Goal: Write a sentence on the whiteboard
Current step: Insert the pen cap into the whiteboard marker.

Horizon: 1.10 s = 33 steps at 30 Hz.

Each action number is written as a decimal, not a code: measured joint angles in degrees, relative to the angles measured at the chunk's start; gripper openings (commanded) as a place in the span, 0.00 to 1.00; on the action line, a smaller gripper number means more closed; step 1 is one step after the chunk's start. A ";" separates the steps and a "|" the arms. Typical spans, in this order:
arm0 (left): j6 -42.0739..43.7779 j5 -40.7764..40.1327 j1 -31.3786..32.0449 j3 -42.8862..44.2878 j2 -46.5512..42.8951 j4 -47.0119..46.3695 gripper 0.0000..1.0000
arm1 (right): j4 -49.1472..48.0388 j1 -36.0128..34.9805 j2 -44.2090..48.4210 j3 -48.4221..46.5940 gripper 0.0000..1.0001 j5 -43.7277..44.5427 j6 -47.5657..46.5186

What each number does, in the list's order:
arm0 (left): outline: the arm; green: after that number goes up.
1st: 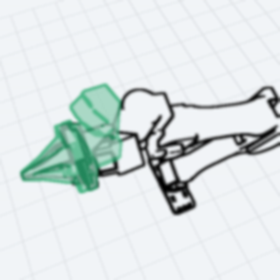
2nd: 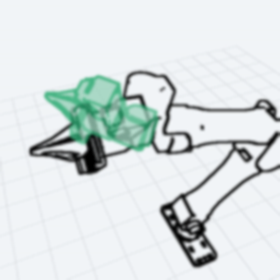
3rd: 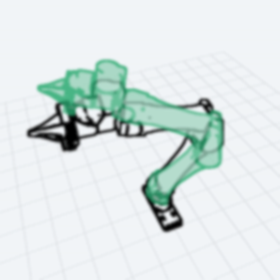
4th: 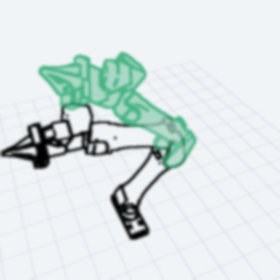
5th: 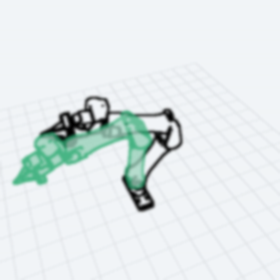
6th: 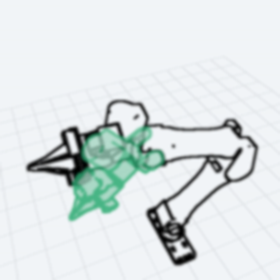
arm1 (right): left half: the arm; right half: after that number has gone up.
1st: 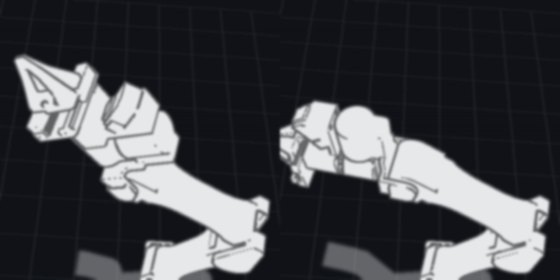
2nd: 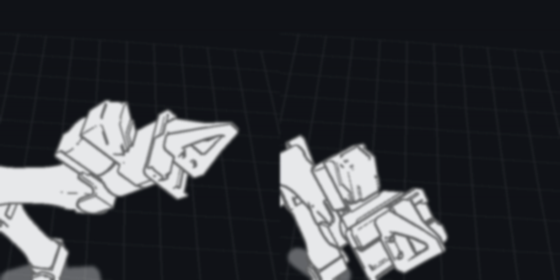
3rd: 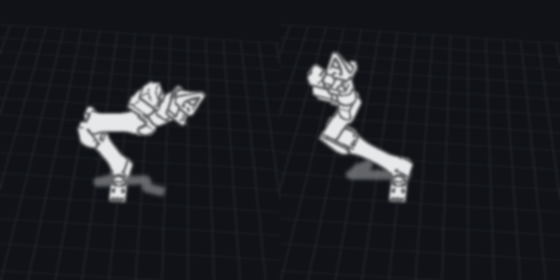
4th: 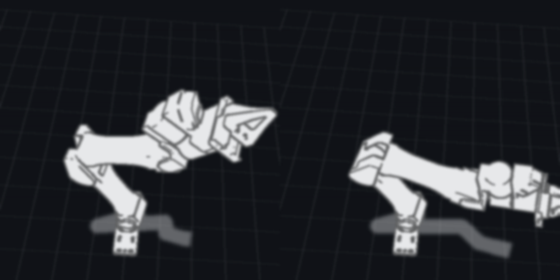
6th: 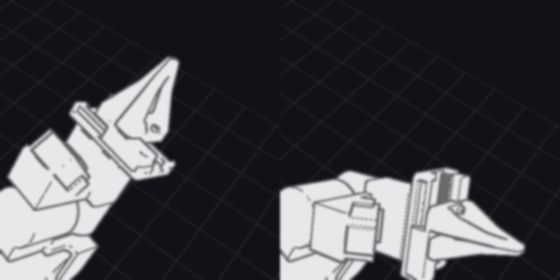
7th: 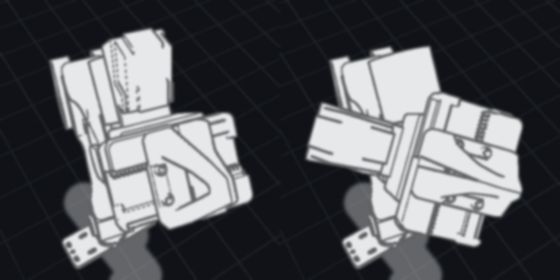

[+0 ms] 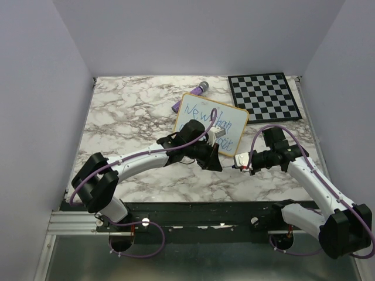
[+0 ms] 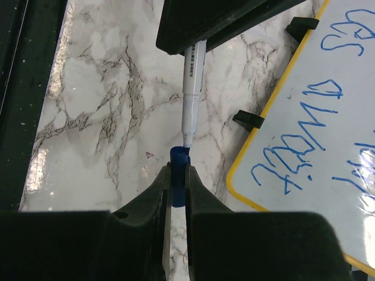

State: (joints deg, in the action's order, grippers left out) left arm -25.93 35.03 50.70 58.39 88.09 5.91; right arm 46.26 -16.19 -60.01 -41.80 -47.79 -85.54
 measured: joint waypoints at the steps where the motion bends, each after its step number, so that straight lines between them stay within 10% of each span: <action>1: 0.02 0.00 0.00 0.00 0.07 0.07 0.00 | 0.00 0.00 -0.02 0.00 0.11 0.02 0.02; 33: 0.90 -0.31 0.00 0.35 1.84 1.51 0.00 | -0.31 0.00 -0.76 0.00 0.11 0.37 1.51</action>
State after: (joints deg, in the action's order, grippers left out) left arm -25.04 34.72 50.70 58.74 89.93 7.42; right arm 45.95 -16.19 -60.77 -41.80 -47.42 -84.03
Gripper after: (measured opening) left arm 0.193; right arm 0.172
